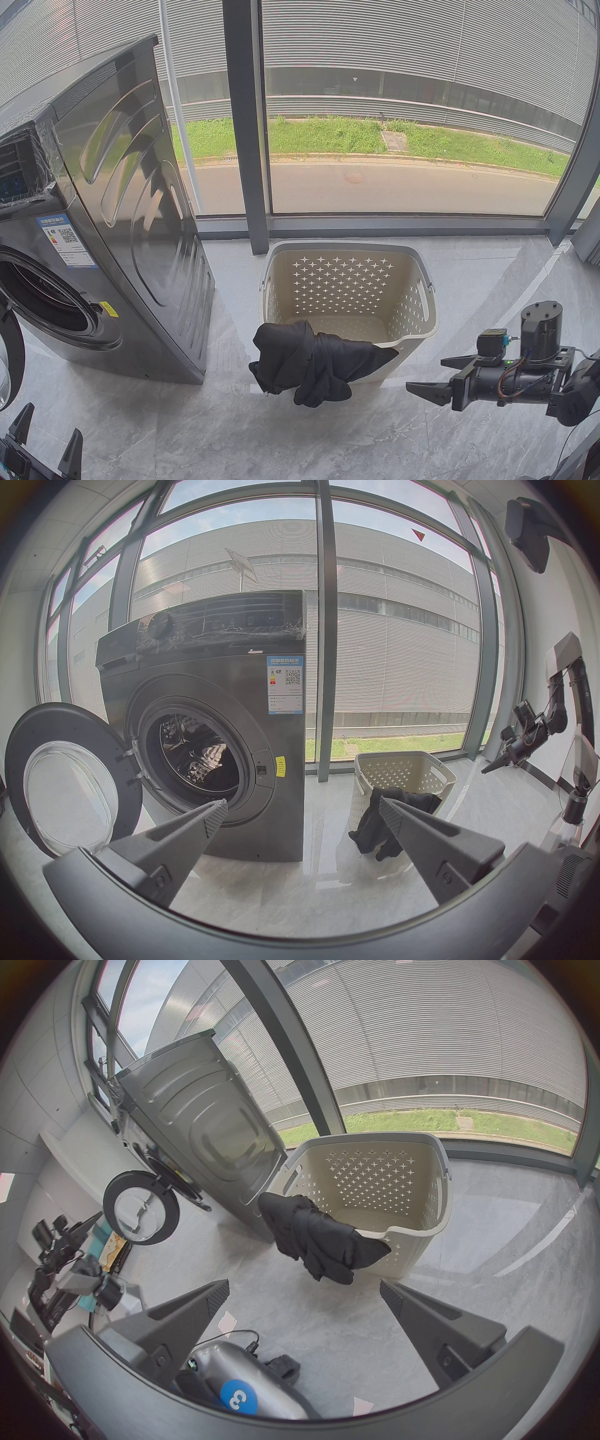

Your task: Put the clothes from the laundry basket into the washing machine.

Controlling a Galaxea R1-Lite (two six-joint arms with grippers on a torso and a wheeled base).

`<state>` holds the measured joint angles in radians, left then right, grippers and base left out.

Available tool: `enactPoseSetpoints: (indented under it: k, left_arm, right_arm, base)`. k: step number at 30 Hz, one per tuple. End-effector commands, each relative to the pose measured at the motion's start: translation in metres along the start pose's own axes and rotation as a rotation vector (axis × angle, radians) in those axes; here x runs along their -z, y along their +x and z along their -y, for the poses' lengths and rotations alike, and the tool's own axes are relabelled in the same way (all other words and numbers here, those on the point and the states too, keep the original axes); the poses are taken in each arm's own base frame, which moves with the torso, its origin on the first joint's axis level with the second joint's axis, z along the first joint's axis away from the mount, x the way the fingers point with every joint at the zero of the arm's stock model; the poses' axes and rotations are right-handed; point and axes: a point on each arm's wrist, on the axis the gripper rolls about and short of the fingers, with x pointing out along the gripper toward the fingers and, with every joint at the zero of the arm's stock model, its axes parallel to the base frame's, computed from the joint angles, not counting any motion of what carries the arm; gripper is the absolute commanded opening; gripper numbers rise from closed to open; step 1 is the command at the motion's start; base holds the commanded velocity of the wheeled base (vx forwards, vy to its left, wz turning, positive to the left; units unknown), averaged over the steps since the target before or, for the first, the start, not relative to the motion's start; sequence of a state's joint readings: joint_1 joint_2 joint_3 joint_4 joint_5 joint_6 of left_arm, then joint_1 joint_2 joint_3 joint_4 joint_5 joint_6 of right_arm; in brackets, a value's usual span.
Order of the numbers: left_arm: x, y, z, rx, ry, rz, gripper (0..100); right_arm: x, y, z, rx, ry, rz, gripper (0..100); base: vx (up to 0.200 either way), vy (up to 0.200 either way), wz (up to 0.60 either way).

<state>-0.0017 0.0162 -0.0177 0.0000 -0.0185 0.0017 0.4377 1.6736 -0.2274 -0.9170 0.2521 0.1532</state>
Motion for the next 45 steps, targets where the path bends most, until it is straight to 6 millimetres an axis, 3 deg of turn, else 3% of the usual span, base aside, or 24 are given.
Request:
enactPoseSetpoints:
  k: [1,9,14,19,21,27,38,45]
  left_arm:
    - [0.005,0.000,0.000,0.000,0.000,-0.001,100]
    - [0.005,0.000,0.000,0.000,0.000,-0.001,100]
    - [0.005,0.000,0.000,0.000,0.000,-0.001,100]
    - [0.005,0.000,0.000,0.000,0.000,-0.001,100]
    - [0.005,0.000,0.000,0.000,0.000,-0.001,100]
    - [0.005,0.000,0.000,0.000,0.000,-0.001,100]
    - [0.005,0.000,0.000,0.000,0.000,-0.001,100]
    - [0.005,0.000,0.000,0.000,0.000,-0.001,100]
  right_arm:
    - [0.022,0.042,0.003,0.050,0.036,-0.080,100]
    - [0.033,0.085,0.010,0.164,0.052,-0.081,100]
    - [0.032,0.102,0.014,0.176,0.057,-0.070,100]
    - [0.034,0.133,0.015,0.209,0.079,-0.058,100]
    - [0.033,0.135,0.016,0.210,0.079,-0.054,100]
    - [0.034,0.170,0.027,0.241,0.085,-0.032,100]
    - [0.028,0.206,0.026,0.210,0.107,0.030,100]
    - [0.021,0.216,0.012,0.165,0.130,0.070,100]
  base:
    - [0.000,0.000,0.00]
    - [0.000,0.000,0.00]
    - [0.000,0.000,0.00]
    - [0.000,0.000,0.00]
    - [0.000,0.000,0.00]
    - [0.000,0.000,0.00]
    - [0.000,0.000,0.00]
    - [0.000,0.000,0.00]
